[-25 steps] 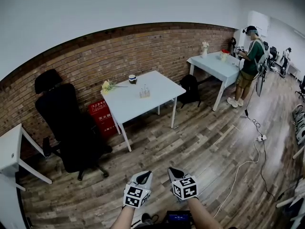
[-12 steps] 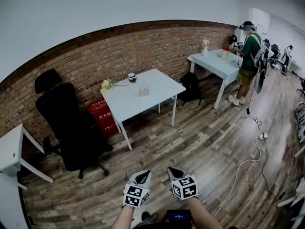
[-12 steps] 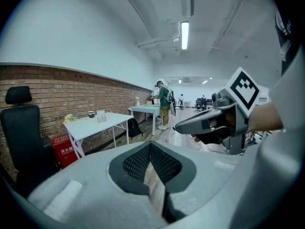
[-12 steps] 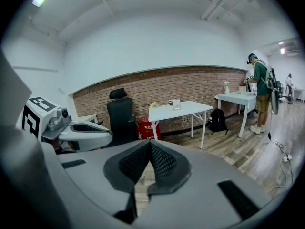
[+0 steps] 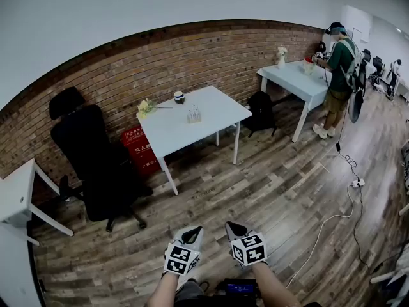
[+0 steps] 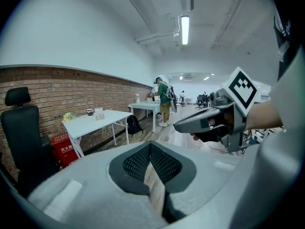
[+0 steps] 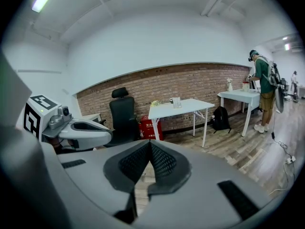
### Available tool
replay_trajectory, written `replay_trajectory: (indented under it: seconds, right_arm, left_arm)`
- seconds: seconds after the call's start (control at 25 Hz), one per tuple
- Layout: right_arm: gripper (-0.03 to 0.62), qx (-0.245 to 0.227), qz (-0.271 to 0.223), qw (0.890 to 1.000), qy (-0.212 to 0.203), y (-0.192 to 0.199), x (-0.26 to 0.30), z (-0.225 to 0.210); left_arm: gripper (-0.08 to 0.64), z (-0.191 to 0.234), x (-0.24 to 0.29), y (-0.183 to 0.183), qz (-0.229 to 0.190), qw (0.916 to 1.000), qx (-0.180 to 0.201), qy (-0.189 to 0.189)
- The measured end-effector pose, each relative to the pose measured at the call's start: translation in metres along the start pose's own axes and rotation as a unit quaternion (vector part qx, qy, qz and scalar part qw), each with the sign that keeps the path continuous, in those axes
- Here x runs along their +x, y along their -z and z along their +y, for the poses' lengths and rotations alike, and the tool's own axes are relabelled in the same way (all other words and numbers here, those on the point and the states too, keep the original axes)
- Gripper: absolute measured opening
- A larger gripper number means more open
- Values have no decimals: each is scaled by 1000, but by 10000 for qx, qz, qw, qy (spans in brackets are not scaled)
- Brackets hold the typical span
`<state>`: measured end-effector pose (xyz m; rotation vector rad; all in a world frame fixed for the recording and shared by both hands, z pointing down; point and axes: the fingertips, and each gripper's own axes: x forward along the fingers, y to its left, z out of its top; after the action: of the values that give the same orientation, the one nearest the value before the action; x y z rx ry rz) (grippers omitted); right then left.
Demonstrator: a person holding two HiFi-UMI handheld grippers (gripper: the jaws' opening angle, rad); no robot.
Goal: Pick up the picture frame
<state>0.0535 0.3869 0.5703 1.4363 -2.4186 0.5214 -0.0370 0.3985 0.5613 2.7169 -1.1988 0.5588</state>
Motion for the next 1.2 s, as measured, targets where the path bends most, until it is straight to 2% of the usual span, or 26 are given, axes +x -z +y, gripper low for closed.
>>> replay_trajectory:
  seconds: [0.28,0.56,0.88,1.2]
  right_arm:
    - [9,99,72,9999,-43,8,5,-18]
    - [9,236,72,9997,12,-1,25,-38]
    - [9,275,151,9994,166,-21,70,-67]
    - [9,274,186,9992,245,-56,141,-86]
  left_arm:
    - [12,-1,13,8,132,9998,-84,-85]
    - [12,20,38,5,124,9998,-110,-129]
    - [11,60,84,-4,14,9995,-305,5]
    - [12,124,132,-16,-8,9992,-360,175]
